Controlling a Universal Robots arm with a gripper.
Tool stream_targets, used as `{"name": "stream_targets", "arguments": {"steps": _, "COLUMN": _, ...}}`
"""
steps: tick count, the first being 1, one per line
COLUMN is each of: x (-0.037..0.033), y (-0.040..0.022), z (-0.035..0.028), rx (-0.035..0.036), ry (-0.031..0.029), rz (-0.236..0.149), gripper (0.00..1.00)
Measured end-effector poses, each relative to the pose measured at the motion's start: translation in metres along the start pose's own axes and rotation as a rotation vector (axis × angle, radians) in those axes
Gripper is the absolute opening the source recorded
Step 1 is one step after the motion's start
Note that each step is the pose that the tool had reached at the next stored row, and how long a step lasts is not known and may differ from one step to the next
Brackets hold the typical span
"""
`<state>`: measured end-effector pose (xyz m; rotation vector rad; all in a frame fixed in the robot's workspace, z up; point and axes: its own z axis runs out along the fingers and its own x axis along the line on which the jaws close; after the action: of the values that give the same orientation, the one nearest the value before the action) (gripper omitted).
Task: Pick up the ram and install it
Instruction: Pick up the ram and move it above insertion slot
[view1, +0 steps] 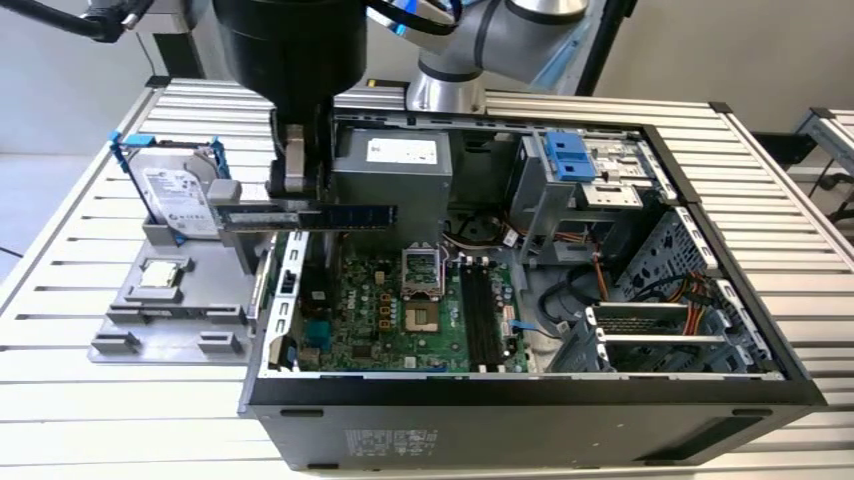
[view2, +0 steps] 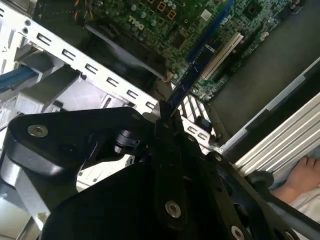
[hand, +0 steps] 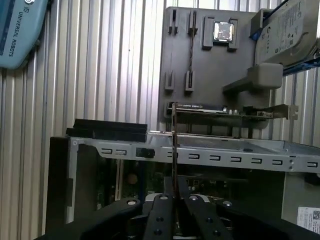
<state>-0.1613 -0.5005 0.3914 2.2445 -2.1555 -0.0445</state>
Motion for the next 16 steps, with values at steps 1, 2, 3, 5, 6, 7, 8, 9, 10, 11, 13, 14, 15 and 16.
{"name": "stream_targets", "arguments": {"steps": 1, "x": 0.0002, "y": -0.0045, "z": -0.0002, "rx": -0.0001, "ry": 0.0001, "rz": -0.001, "gripper": 0.0}}
{"name": "stream_targets", "arguments": {"steps": 2, "x": 0.0004, "y": -0.0088, "z": -0.0004, "rx": -0.0001, "ry": 0.0001, "rz": -0.003, "gripper": 0.0}}
{"name": "stream_targets", "arguments": {"steps": 3, "x": 0.0005, "y": -0.0132, "z": -0.0005, "rx": -0.0002, "ry": 0.0002, "rz": -0.004, "gripper": 0.0}}
{"name": "stream_targets", "arguments": {"steps": 5, "x": 0.0009, "y": -0.022, "z": -0.0009, "rx": -0.0002, "ry": 0.0002, "rz": -0.007, "gripper": 0.0}}
{"name": "stream_targets", "arguments": {"steps": 6, "x": 0.0011, "y": -0.0263, "z": -0.0011, "rx": -0.0002, "ry": 0.0003, "rz": -0.008, "gripper": 0.0}}
{"name": "stream_targets", "arguments": {"steps": 7, "x": 0.0012, "y": -0.0306, "z": -0.0012, "rx": -0.0003, "ry": 0.0004, "rz": -0.009, "gripper": 0.0}}
{"name": "stream_targets", "arguments": {"steps": 8, "x": 0.0014, "y": -0.0348, "z": -0.0014, "rx": -0.0003, "ry": 0.0004, "rz": -0.011, "gripper": 0.0}}
{"name": "stream_targets", "arguments": {"steps": 9, "x": 0.0016, "y": -0.0392, "z": -0.0016, "rx": -0.0003, "ry": 0.0005, "rz": -0.012, "gripper": 0.0}}
{"name": "stream_targets", "arguments": {"steps": 10, "x": 0.0018, "y": -0.0438, "z": -0.0018, "rx": -0.0004, "ry": 0.0006, "rz": -0.013, "gripper": 0.0}}
{"name": "stream_targets", "arguments": {"steps": 11, "x": 0.0021, "y": -0.0526, "z": -0.0022, "rx": -0.0005, "ry": 0.0007, "rz": -0.015, "gripper": 0.0}}
{"name": "stream_targets", "arguments": {"steps": 13, "x": 0.0025, "y": -0.0616, "z": -0.0025, "rx": -0.0006, "ry": 0.0007, "rz": -0.018, "gripper": 0.0}}
{"name": "stream_targets", "arguments": {"steps": 14, "x": 0.0027, "y": -0.0663, "z": -0.0027, "rx": -0.0006, "ry": 0.0007, "rz": -0.019, "gripper": 0.0}}
{"name": "stream_targets", "arguments": {"steps": 15, "x": 0.0029, "y": -0.071, "z": -0.0029, "rx": -0.0006, "ry": 0.0007, "rz": -0.02, "gripper": 0.0}}
{"name": "stream_targets", "arguments": {"steps": 16, "x": 0.0031, "y": -0.0756, "z": -0.0031, "rx": -0.0007, "ry": 0.0008, "rz": -0.02, "gripper": 0.0}}
